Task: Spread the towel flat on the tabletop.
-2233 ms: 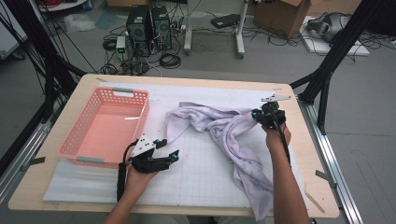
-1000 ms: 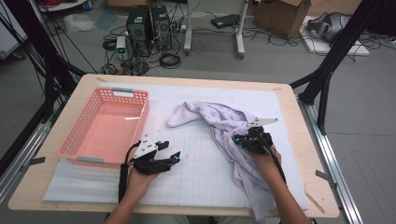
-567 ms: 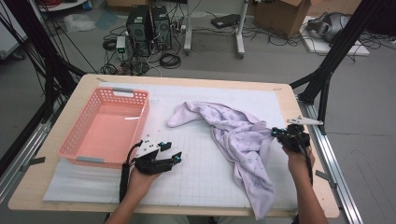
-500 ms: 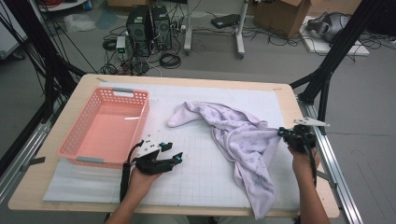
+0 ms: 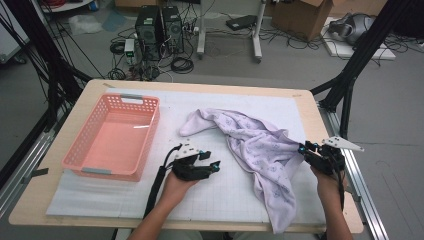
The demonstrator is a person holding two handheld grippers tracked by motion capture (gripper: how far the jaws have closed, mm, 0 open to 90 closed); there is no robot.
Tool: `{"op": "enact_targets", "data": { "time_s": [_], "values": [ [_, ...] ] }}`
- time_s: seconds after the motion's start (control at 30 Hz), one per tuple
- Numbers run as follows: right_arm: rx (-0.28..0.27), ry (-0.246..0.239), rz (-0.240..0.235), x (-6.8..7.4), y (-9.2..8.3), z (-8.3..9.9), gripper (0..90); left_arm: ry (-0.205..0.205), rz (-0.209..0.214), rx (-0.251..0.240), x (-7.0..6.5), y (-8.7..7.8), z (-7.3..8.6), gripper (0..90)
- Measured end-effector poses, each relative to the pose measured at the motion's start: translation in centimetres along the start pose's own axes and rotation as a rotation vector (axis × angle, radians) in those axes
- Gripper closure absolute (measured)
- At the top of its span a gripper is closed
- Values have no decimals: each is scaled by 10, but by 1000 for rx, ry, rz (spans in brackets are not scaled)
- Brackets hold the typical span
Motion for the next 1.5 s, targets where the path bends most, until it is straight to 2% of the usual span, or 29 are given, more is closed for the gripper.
{"op": "enact_targets", "data": {
  "time_s": [0.13, 0.17, 0.3, 0.43, 0.53, 0.63, 0.7, 0.8, 0.83, 0.9, 1.03, 1.2, 1.33, 1.43, 1.5],
  "values": [
    [-3, 2, -3, 1, -1, 5, 653, 31, 15, 49, -14, 30, -10, 457],
    [1, 14, -12, 1, -1, 6, 647, 36, 16, 70, -17, 37, -12, 449],
    [-5, 9, -22, 1, -1, 7, 642, 70, 17, 134, -28, 62, -18, 409],
    [-9, 29, -34, 0, -2, 8, 637, 106, 24, 172, -41, 81, -21, 396],
    [-10, 30, -37, 1, -3, 7, 633, 144, 10, 214, -49, 93, -20, 398],
    [-11, 28, -38, 1, -3, 8, 627, 209, -33, 243, -55, 97, -19, 466],
    [-6, 34, -39, 2, -3, 8, 626, 254, -49, 246, -56, 96, -19, 579],
    [-9, 33, -41, 3, -2, 8, 625, 281, -57, 250, -54, 94, -20, 834],
    [-7, 31, -43, 3, -2, 8, 625, 270, -48, 254, -53, 93, -20, 838],
    [-8, 28, -45, 4, -2, 9, 625, 275, -42, 263, -49, 88, -20, 849],
    [-1, 36, -55, 4, 0, 10, 625, 242, -61, 255, -30, 67, -15, 852],
    [3, 23, -68, 9, 2, 9, 625, 158, -135, 221, 6, 34, -9, 855],
    [5, 17, -88, 15, 3, 7, 626, 106, -212, 191, 34, 8, -8, 855],
    [6, 14, -105, 19, 5, 6, 625, 46, -276, 160, 56, -12, -6, 855],
    [13, 15, -120, 23, 7, 6, 625, 17, -312, 158, 68, -23, -2, 855]
  ]
}}
Point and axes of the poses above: each handheld gripper's, and its own axes: y roughly forward along the jaws, z roughly out of its underside, x roughly to its left, the point moved 4 cm from there along y, roughly forward along the jaws, and after that the axes turned 5 degrees about x, right-handed, at the moved point
